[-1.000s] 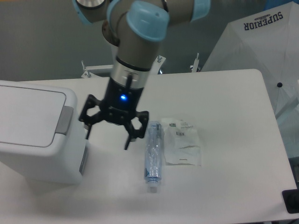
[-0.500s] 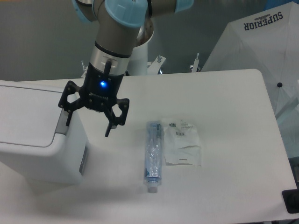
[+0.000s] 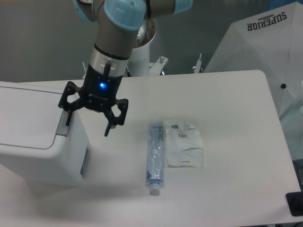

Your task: Open the trash can

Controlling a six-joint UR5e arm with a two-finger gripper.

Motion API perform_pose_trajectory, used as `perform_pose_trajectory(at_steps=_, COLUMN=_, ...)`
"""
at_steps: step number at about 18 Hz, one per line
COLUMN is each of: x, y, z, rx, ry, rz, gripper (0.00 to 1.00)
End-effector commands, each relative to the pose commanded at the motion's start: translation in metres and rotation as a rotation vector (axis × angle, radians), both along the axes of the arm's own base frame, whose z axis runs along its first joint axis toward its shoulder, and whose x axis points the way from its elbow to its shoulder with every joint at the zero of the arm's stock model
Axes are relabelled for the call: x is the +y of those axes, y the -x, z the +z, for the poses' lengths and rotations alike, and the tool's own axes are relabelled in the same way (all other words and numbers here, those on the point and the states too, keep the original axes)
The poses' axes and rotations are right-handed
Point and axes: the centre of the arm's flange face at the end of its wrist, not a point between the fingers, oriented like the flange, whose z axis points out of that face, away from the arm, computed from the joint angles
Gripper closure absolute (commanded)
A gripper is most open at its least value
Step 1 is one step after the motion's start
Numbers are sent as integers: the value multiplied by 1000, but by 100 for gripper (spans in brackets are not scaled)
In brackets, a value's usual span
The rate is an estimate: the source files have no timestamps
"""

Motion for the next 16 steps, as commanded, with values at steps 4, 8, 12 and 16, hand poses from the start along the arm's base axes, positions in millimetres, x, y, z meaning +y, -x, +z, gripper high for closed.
perform_pose_trajectory(at_steps=4, x=2, y=1, z=-4, rx=-3, ry=6, rz=-1, gripper=0)
perform_pose_trajectory(at_steps=8, x=2, y=1, z=-3, rx=-3, ry=5, rz=0, gripper=0)
perform_pose_trajectory(at_steps=12, x=3, y=2, z=9, rx=6, ry=-14, rz=2, gripper=0)
perform_pose_trajectory(at_steps=16, x=-3, y=24, z=29, rx=30, ry=-47, rz=47, gripper=0)
